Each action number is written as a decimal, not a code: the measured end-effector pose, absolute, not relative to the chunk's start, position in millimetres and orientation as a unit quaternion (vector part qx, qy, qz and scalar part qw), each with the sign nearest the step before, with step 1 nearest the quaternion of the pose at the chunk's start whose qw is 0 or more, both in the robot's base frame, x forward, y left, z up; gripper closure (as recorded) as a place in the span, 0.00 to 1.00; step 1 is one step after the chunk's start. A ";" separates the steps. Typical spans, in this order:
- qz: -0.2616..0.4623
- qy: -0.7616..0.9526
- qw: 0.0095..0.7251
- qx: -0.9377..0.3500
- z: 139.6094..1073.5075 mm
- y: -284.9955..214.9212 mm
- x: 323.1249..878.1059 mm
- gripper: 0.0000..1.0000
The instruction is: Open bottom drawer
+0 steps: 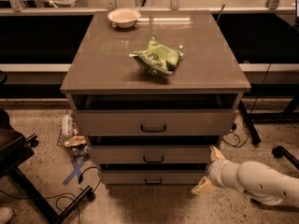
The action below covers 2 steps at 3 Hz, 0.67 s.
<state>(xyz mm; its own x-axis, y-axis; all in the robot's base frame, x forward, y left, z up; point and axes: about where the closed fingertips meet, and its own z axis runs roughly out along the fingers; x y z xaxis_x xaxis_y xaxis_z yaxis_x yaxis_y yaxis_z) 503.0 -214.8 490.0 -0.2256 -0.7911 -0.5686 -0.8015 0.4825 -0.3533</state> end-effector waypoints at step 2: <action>0.051 0.800 0.358 -0.479 424.1 -213.6 484.8 0.00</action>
Offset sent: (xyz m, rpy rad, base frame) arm -0.0246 0.0022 -0.0940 0.1549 0.0914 -0.0624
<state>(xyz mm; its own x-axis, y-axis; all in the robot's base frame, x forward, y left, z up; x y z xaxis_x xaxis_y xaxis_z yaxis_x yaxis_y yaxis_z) 484.8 -213.6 424.1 -0.2857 -0.7296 -0.6214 -0.8022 0.5368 -0.2614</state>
